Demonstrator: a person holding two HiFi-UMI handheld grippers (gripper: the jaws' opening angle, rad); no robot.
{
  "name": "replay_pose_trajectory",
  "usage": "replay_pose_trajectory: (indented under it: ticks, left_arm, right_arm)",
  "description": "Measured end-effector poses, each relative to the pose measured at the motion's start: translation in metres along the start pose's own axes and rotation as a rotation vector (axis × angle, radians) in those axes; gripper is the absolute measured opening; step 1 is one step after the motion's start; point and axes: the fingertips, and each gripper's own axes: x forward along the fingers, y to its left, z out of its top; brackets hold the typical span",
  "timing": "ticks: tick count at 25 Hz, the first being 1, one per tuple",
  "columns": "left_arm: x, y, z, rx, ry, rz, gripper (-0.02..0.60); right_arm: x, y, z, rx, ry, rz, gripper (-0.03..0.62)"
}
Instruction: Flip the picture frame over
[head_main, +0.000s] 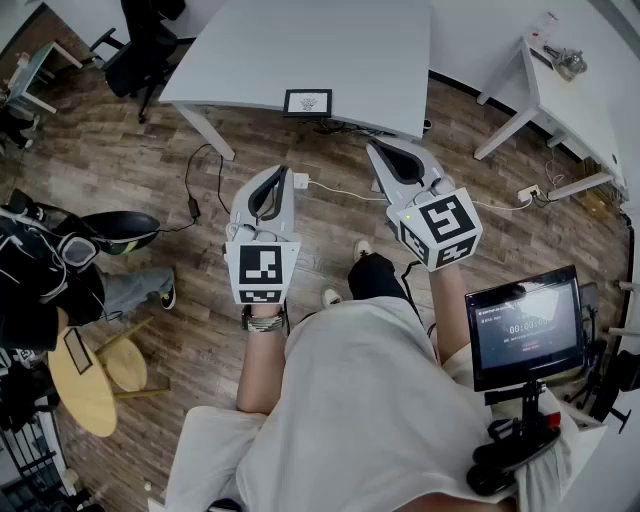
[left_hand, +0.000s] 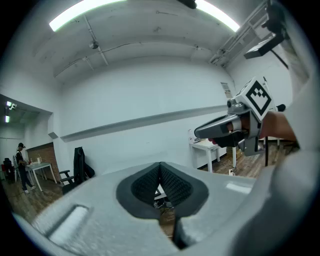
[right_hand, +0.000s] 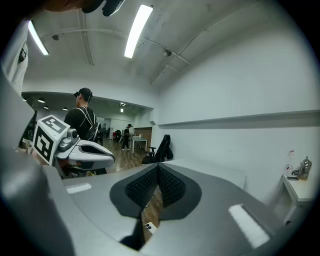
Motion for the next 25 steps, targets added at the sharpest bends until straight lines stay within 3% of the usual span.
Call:
replay_pose_trajectory:
  ticks: [11, 21, 25]
  left_arm:
    - [-0.006, 0.007, -0.009, -0.025, 0.022, 0.009, 0.003]
    - [0.048, 0.035, -0.037, -0.064, 0.081, 0.031, 0.003]
    - [0.070, 0.045, -0.051, -0.079, 0.118, 0.030, 0.003]
  right_arm:
    - [0.015, 0.002, -0.008, -0.086, 0.057, 0.014, 0.003]
    - [0.094, -0.052, -0.053, -0.048, 0.142, 0.032, 0.006]
    - [0.130, -0.065, -0.077, -0.070, 0.204, 0.065, 0.038]
